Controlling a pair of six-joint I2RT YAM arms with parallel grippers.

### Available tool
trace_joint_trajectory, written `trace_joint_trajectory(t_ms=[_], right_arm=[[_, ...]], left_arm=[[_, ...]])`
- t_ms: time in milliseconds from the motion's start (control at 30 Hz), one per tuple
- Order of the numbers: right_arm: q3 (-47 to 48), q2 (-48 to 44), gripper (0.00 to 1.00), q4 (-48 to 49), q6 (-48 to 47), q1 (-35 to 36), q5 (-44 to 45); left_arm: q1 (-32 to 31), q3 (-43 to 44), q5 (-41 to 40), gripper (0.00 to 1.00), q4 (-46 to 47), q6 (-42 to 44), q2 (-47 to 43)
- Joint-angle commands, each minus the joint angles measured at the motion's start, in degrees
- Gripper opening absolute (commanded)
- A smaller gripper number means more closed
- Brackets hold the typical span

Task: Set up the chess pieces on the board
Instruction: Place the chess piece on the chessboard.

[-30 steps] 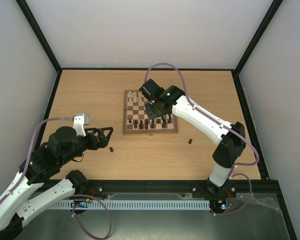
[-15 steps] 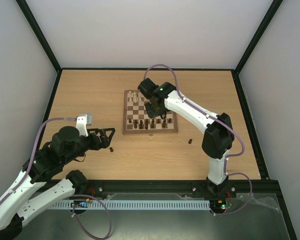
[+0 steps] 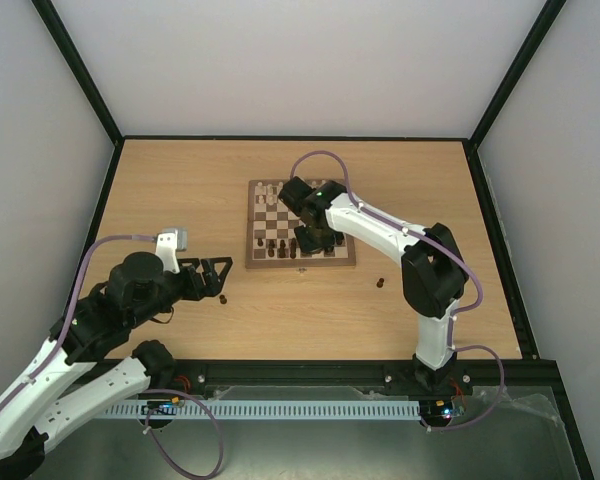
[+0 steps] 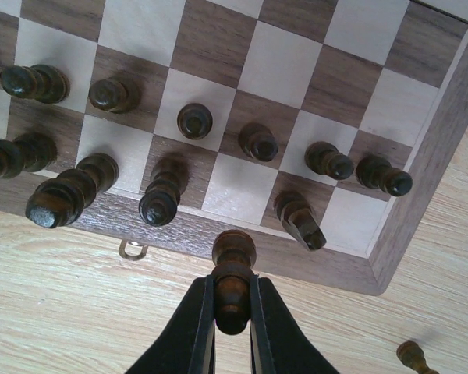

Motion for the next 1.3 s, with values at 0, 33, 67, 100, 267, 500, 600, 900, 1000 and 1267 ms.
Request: trace_joint_trajectory(t_ms=[0, 33, 67, 100, 267, 500, 600, 900, 1000, 1267], right_arm=[[-1.8, -1.39, 0.02, 0.76, -0.2, -0.31, -0.71], [-1.67, -1.11, 0.02, 0.89, -0.24, -0.35, -0.72], [-1.51, -0.7, 0.02, 0.97, -0.31, -0.31, -0.74], [-1.39, -0.4, 0.02, 1.07, -0.33, -0.33, -0.74], [-1.11, 1.2, 0.03, 1.56, -0.64, -0.36, -0.18], [-1.11, 2.95, 0.03, 2.18, -0.9, -1.12, -0.24], [-1.17, 3.22, 0.03, 2.83, -1.04, -1.53, -0.52], [-1.2, 4.45, 0.07, 3.83, -1.47, -2.06, -1.44], [-1.29, 4.65, 0.08, 3.9, -1.54, -2.19, -1.52], [-1.86, 4.84, 0.08, 4.2, -1.66, -2.37, -1.68]], left_arm=[[-0.01, -0.74, 0.62, 0.99, 1.2, 0.15, 0.61], [-0.02, -0.74, 0.62, 0.99, 1.24, 0.12, 0.62], [-0.02, -0.74, 0.64, 0.99, 1.22, 0.17, 0.67], [-0.02, -0.76, 0.56, 0.99, 1.17, 0.04, 0.62], [0.05, -0.83, 0.47, 0.99, 1.02, 0.0, 0.29], [0.03, -0.83, 0.37, 0.99, 0.89, -0.02, 0.23], [-0.02, -0.91, 0.29, 0.99, 0.9, -0.01, 0.24], [-0.02, -0.99, 0.29, 0.99, 0.96, 0.01, 0.29], [0.01, -0.98, 0.33, 0.99, 0.98, 0.07, 0.24], [-0.02, -1.0, 0.38, 0.99, 1.06, -0.08, 0.28]])
